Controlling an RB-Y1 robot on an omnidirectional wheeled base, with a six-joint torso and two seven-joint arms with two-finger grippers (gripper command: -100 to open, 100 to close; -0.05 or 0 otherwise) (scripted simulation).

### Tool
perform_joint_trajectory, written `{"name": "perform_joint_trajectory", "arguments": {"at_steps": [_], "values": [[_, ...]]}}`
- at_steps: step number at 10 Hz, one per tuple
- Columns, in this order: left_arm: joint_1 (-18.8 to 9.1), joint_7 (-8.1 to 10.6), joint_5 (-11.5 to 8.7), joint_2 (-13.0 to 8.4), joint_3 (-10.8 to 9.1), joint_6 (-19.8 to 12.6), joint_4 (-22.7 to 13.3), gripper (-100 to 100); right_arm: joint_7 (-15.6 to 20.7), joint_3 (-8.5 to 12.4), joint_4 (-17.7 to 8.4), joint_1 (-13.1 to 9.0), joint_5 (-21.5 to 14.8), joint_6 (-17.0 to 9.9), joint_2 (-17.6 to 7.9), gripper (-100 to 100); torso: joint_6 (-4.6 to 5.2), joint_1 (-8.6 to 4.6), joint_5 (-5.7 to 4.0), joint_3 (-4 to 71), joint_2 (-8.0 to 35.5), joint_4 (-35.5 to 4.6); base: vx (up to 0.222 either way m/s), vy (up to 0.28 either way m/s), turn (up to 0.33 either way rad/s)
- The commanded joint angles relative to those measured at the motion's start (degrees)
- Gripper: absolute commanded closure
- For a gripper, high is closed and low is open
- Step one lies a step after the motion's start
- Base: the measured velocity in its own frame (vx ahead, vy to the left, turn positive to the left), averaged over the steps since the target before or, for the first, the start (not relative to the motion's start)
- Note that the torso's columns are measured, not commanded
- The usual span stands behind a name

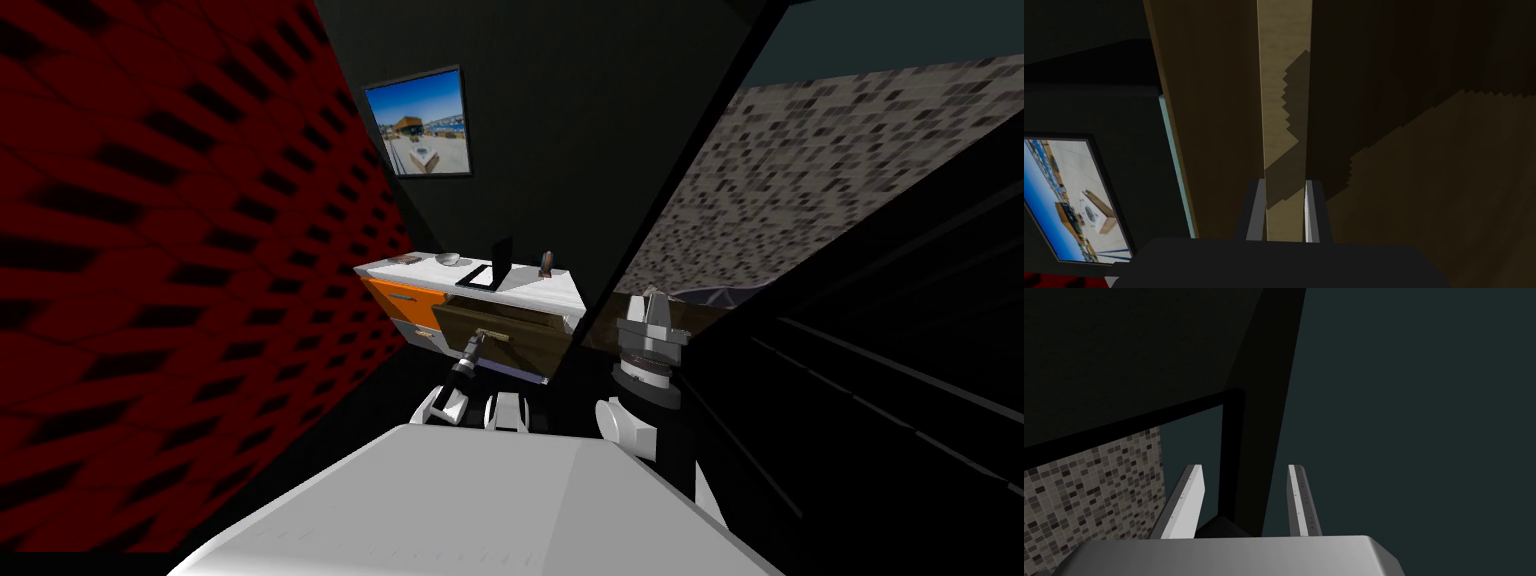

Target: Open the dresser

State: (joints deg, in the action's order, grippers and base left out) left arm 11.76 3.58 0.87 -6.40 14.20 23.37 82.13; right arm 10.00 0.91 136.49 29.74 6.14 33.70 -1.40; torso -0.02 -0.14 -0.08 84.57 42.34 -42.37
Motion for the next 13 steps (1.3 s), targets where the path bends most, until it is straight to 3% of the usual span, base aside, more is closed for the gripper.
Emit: {"name": "perform_joint_trajectory", "arguments": {"at_steps": [1, 3, 4, 12, 13], "values": [[0.88, 0.15, 0.06, -0.43, 0.46, 0.31, 1.14, 100, 0.0, 0.0, 0.0, -0.01, 0.0, 0.0, 0.0, 0, 0.05, 0.06, 0.04, -0.14, 0.2, 0.0, -0.189, 0.042, 0.021], [1.13, 0.19, 0.05, -0.51, 0.57, 0.31, 1.13, 100, 0.0, 0.0, 0.0, -0.01, 0.0, 0.0, 0.0, 0, 0.01, 0.16, 0.05, -0.12, 0.14, -0.05, -0.145, 0.037, 0.014], [0.75, 0.43, -0.07, -0.74, 0.62, -2.39, 3.13, -100, 0.0, 0.0, 0.0, 0.0, 0.0, 0.0, 0.0, 0, 0.01, 0.07, 0.01, 0.07, -0.21, -0.04, -0.047, 0.007, 0.012], [-1.65, 1.27, -0.6, -1.48, 0.4, -12.91, 11.63, -100, 0.0, 0.0, 0.0, 0.01, 0.0, 0.0, 0.0, 0, 0.02, 0.09, 0.03, -0.07, 0.08, -0.08, -0.032, 0.003, 0.009], [-0.61, 1.17, -0.51, -1.51, 0.6, -12.44, 11.22, -100, 0.0, 0.0, 0.0, 0.01, 0.0, 0.0, 0.0, 0, 0.04, 0.06, -0.02, -0.12, 0.17, -0.23, -0.012, 0.003, 0.0]]}}
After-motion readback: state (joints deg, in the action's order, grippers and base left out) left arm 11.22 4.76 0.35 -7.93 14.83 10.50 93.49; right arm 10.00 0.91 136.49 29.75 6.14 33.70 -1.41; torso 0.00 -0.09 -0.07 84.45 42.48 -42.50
